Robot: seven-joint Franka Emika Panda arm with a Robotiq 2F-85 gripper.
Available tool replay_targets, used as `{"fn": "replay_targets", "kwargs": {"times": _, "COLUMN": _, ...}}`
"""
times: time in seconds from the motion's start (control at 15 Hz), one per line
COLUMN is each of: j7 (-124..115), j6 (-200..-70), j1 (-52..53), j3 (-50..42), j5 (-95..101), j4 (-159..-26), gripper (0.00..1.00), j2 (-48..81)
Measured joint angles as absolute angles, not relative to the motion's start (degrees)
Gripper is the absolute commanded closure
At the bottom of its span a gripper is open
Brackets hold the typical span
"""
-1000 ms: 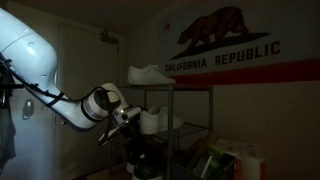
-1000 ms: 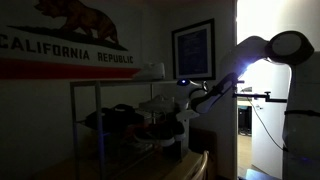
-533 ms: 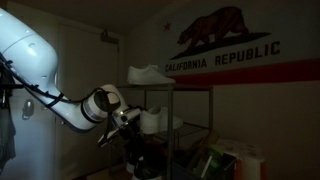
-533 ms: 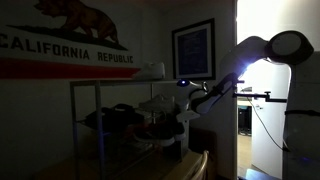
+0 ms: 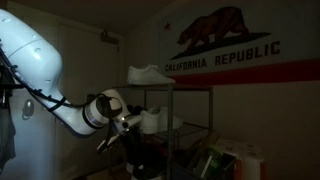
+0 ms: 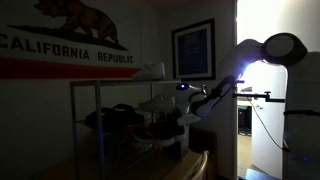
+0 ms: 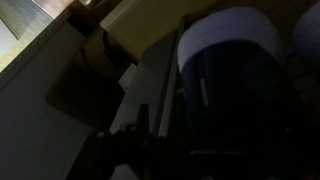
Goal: Move the black shoe on the right to the top compartment of the shoe rack
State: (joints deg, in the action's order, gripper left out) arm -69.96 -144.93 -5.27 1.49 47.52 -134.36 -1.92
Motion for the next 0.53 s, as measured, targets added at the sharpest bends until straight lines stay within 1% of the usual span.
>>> {"fn": "replay_targets", "kwargs": {"times": 0.4, "j7": -69.9, "j6": -144.9, "j1": -4.9, "j3": 1.4, "j5": 47.2, "j4": -134.4, "gripper": 0.82, "j2": -1.9}}
{"fn": "replay_targets", "kwargs": {"times": 0.53, "j7": -69.6, "j6": -144.8, "j1": -4.6, "j3": 1.4, "j5": 46.8, "j4": -134.4, "gripper": 0.94, "j2": -1.9}}
